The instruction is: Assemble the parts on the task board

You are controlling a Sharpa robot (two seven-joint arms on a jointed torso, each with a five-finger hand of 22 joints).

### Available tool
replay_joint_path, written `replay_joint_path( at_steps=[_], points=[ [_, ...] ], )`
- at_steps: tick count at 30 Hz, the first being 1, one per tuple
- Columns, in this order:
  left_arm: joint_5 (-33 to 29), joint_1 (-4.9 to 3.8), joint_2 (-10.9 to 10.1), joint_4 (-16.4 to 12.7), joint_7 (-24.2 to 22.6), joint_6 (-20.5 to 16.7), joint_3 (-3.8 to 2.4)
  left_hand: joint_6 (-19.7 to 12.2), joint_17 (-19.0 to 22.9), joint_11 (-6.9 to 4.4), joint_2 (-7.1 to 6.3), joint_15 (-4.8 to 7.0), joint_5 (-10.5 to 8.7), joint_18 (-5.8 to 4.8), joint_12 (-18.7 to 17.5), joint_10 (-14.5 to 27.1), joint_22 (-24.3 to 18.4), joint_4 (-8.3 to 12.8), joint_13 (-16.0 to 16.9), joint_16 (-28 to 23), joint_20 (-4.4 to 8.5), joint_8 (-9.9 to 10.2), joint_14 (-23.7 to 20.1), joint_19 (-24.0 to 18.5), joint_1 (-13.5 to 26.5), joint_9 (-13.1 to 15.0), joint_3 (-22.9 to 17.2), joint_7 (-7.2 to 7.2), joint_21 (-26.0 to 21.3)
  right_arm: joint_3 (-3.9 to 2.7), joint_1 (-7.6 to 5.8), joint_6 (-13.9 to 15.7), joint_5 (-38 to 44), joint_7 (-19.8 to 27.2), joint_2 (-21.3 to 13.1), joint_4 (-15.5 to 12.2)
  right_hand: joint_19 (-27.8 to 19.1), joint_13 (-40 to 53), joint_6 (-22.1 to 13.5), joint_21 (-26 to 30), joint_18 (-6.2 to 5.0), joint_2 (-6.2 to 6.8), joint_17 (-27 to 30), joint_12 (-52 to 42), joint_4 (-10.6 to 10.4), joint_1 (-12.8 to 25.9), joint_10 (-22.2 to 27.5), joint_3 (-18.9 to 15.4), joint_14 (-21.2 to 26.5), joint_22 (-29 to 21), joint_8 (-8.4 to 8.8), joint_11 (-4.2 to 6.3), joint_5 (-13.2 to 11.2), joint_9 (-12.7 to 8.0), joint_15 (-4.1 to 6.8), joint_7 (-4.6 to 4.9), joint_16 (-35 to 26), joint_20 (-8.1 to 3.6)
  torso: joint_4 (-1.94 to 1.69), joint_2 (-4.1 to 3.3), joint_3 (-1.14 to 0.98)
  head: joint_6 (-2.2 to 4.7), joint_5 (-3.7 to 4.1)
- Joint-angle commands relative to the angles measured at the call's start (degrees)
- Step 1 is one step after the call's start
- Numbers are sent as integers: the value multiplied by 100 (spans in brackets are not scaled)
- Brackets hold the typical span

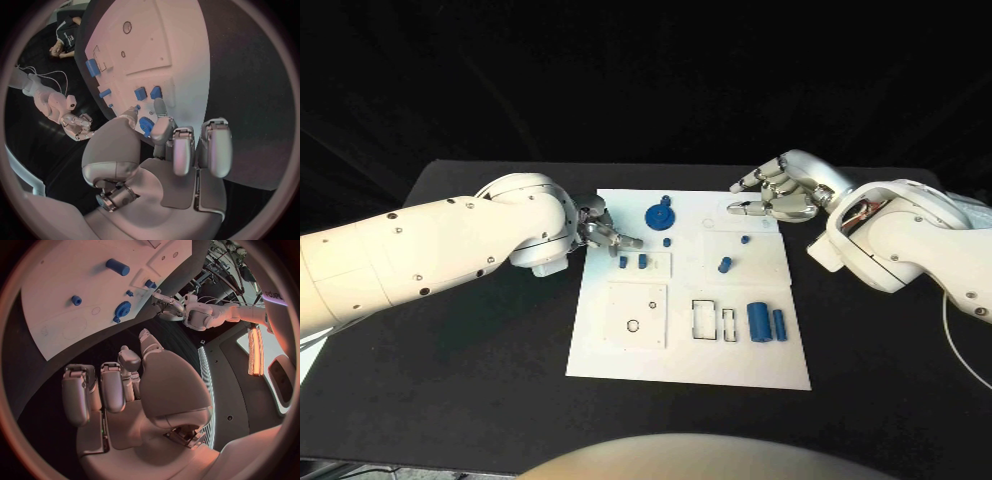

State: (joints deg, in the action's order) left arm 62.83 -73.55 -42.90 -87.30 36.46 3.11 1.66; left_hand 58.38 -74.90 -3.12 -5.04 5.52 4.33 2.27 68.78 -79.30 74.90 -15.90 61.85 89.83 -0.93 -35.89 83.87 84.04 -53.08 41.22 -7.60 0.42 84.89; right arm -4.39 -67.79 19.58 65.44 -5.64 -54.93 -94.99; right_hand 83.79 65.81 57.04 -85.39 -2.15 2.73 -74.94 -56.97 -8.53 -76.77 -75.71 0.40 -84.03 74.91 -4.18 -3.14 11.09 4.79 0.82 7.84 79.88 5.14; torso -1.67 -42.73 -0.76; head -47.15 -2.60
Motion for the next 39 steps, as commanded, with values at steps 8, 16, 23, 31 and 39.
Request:
replay_joint_path(
  at_steps=[8, 16, 23, 31, 39],
  points=[
    [-277, -8, 153, 152, -1369, -858, 21, -1266, 16, 478, 70, -408, 293, 687, -2451, 2479, -2291, 949, -2383, -1610, -253, 655, -434, -1988, -2058, -397, -1158, 601, -3537, 1, 15, -55, 8, 27, 4, 0, -18, -11, 15, 41, -17, -29, -137, 21, -19, 17, 35, -61, -304, 568, 25, 15, 38, 9, 40, 20, -39, -5, 10, -7, 5, 70, 52],
    [388, 23, 434, 330, -3105, -1462, 158, -1576, 2343, 838, -480, -730, 205, 823, -3722, 3035, -3182, 1353, -3544, -4303, -577, 1534, -2200, -2611, -2616, -1375, -1766, 828, -4821, 1, 18, -39, 7, 39, 8, 2, -20, -21, 14, 43, -18, -30, -126, 33, -18, 15, 41, -61, -301, 566, 25, 15, 39, 9, 41, 20, -48, -5, 4, -13, 6, 136, 135],
    [1392, 59, 576, 403, -3346, -1584, 195, -1065, 2630, 847, -576, -640, 161, 835, -4345, 2691, -3411, 1444, -4429, -4137, -584, 1974, -1432, -1975, -2636, -2098, -1572, 713, -4969, 1, 19, -36, 7, 45, 2, -5, -26, -22, 14, 48, -20, -32, -125, 34, -18, 14, 41, -62, -301, 556, 25, 15, 40, 9, 41, 20, -49, -5, 3, -6, -1, 150, 118],
    [1949, 75, 713, 475, -3112, -1475, 206, -611, 582, 728, -571, -492, 172, 554, -4680, 2308, -1971, 1444, -4962, -1699, -437, 2262, -51, -676, -2603, -2536, -1706, 656, -3241, 1, 19, -40, 7, 47, 5, -10, -26, -22, 14, 48, -20, -32, -125, 34, -18, 14, 41, -62, -301, 556, 25, 15, 40, 9, 41, 20, -49, -5, 6, -5, 2, 155, 115],
    [2415, 109, 849, 620, -2784, -1184, 208, -348, 235, 654, -606, -340, 166, 263, -4781, 2136, -523, 1434, -5154, -1250, -307, 2352, 176, -60, -2529, -2692, -1724, 566, -1660, 1, 19, -36, 7, 54, 12, -11, -32, -25, 14, 53, -22, -36, -124, 37, -19, 11, 43, -65, -301, 547, 25, 15, 44, 9, 41, 20, -50, -5, 15, -9, 0, 153, 126]
  ],
)
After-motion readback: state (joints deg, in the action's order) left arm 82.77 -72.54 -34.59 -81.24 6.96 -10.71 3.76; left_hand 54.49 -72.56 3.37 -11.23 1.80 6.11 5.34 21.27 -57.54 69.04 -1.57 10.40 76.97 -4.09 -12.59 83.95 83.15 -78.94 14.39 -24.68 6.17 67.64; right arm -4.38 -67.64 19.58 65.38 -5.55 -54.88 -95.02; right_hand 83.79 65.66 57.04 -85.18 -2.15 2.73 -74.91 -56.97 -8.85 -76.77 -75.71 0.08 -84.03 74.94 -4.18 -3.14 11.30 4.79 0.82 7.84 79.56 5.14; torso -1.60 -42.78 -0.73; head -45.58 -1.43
